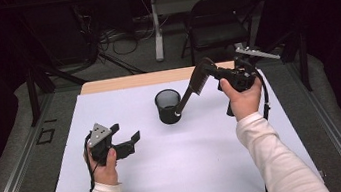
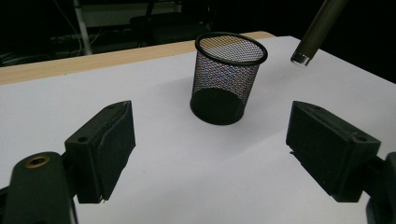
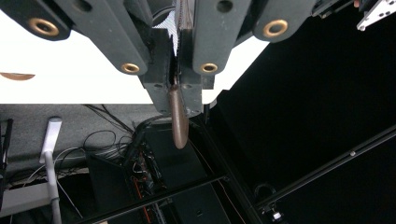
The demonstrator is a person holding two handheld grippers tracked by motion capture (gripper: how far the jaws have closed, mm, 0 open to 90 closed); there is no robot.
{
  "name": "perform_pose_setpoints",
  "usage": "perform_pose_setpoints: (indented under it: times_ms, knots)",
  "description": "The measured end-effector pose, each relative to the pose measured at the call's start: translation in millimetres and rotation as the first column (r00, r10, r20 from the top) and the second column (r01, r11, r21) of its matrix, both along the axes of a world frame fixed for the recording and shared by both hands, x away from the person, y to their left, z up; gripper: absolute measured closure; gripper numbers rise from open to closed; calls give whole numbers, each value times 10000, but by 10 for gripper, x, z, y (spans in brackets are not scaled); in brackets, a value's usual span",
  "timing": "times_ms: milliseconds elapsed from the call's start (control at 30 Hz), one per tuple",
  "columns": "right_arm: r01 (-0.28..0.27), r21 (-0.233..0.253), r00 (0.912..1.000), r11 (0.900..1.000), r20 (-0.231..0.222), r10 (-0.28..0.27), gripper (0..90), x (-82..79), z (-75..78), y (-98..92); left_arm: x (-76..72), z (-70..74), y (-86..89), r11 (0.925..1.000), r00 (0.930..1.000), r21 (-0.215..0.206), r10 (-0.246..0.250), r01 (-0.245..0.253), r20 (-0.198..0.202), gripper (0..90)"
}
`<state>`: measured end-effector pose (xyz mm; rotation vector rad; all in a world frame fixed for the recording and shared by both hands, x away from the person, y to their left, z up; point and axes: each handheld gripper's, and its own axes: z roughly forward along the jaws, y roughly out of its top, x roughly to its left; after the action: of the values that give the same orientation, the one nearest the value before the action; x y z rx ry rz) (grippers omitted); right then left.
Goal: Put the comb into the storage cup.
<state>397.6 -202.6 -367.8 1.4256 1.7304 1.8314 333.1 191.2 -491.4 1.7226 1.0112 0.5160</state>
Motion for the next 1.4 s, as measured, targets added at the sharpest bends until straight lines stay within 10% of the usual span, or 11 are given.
perform_pose_setpoints:
  times_ms: [1400]
  knots:
    - [548,27,9985,9985,4,-548,874,385,156,335,8,3,22,9999,10000,-137,2,-2,23,156]
